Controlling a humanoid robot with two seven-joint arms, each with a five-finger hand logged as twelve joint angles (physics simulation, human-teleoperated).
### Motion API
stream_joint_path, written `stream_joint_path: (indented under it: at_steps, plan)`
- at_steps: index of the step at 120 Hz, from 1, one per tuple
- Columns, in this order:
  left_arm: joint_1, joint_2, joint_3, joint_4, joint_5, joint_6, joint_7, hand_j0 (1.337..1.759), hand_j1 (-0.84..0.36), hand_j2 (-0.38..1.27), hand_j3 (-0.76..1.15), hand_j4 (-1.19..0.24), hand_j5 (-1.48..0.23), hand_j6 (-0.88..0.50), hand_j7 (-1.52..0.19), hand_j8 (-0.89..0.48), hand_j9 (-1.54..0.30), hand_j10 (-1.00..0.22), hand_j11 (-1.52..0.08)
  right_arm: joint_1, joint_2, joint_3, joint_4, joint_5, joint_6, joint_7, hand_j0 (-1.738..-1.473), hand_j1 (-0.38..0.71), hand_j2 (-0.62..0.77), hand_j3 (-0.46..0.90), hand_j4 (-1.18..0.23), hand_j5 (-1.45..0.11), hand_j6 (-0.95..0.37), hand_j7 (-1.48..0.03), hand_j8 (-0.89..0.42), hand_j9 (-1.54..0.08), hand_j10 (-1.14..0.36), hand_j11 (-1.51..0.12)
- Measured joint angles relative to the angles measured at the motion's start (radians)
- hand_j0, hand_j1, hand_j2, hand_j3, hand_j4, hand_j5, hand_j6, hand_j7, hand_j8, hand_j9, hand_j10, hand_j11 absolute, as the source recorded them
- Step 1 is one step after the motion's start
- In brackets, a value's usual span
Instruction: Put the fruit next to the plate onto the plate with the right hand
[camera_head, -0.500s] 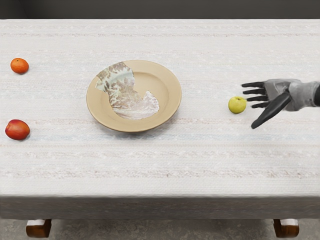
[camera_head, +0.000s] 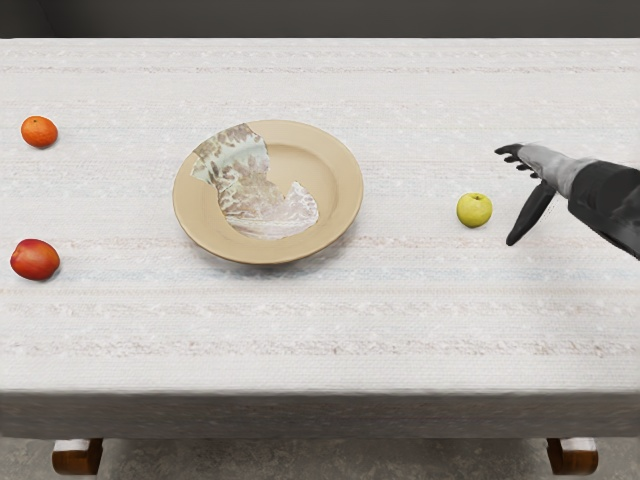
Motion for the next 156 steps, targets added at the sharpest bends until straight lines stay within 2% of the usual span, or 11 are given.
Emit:
stream_joint_path:
  at_steps: [13, 26, 51, 94, 115, 130, 156]
  plan:
    - [0.000, 0.000, 0.000, 0.000, 0.000, 0.000, 0.000, 1.658, 0.35, 0.00, 0.00, 0.00, 0.00, 0.00, 0.00, 0.00, 0.00, 0.00, 0.00, 0.001, 0.105, -0.042, -0.078, -0.059, -0.070, 0.000, -1.658, -0.19, -0.02, 0.00, -0.14, -0.17, -0.14, -0.17, -0.14, -0.17, -0.13, -0.17]
    - [-0.001, 0.000, 0.000, 0.000, 0.000, 0.000, 0.000, 1.658, 0.35, 0.00, 0.00, 0.00, 0.00, 0.00, 0.00, 0.00, 0.00, 0.00, 0.00, 0.002, 0.153, -0.061, -0.115, -0.080, -0.115, 0.000, -1.658, -0.14, -0.03, 0.00, -0.18, -0.23, -0.19, -0.23, -0.18, -0.23, -0.18, -0.23]
    - [0.001, 0.000, 0.000, 0.000, -0.001, 0.000, 0.000, 1.658, 0.35, 0.00, 0.00, 0.00, 0.00, 0.00, 0.00, 0.00, 0.00, 0.00, 0.00, 0.000, 0.176, -0.071, -0.133, -0.090, -0.145, 0.000, -1.658, 0.02, -0.06, 0.00, -0.31, -0.40, -0.31, -0.40, -0.31, -0.40, -0.31, -0.40]
    - [0.001, 0.000, 0.000, 0.000, 0.000, 0.000, 0.000, 1.658, 0.35, 0.00, 0.00, 0.00, 0.00, 0.00, 0.00, 0.00, 0.00, 0.00, 0.00, -0.004, 0.197, -0.100, -0.134, -0.090, -0.194, -0.001, -1.658, 0.19, -0.09, 0.00, -0.45, -0.58, -0.45, -0.58, -0.44, -0.58, -0.45, -0.58]
    - [0.001, 0.000, 0.000, 0.000, -0.001, 0.000, 0.000, 1.658, 0.35, 0.00, 0.00, 0.00, 0.00, 0.00, 0.00, 0.00, 0.00, 0.00, 0.00, -0.003, 0.194, -0.101, -0.128, -0.086, -0.190, -0.001, -1.657, 0.24, 0.02, 0.00, -0.52, -0.66, -0.51, -0.67, -0.40, -0.67, -0.48, -0.67]
    - [0.001, 0.000, 0.000, 0.000, 0.000, 0.000, 0.000, 1.658, 0.35, 0.00, 0.00, 0.00, 0.00, 0.00, 0.00, 0.00, 0.00, 0.00, 0.00, -0.001, 0.188, -0.097, -0.118, -0.081, -0.185, 0.000, -1.657, 0.25, 0.13, 0.00, -0.57, -0.73, -0.53, -0.73, -0.42, -0.73, -0.50, -0.74]
    - [0.001, 0.000, 0.000, 0.000, 0.000, 0.000, 0.000, 1.658, 0.35, 0.00, 0.00, 0.00, 0.00, 0.00, 0.00, 0.00, 0.00, 0.00, 0.00, -0.004, 0.182, -0.091, -0.100, -0.077, -0.182, 0.000, -1.656, 0.25, 0.22, 0.00, -0.62, -0.82, -0.54, -0.81, -0.42, -0.82, -0.50, -0.83]
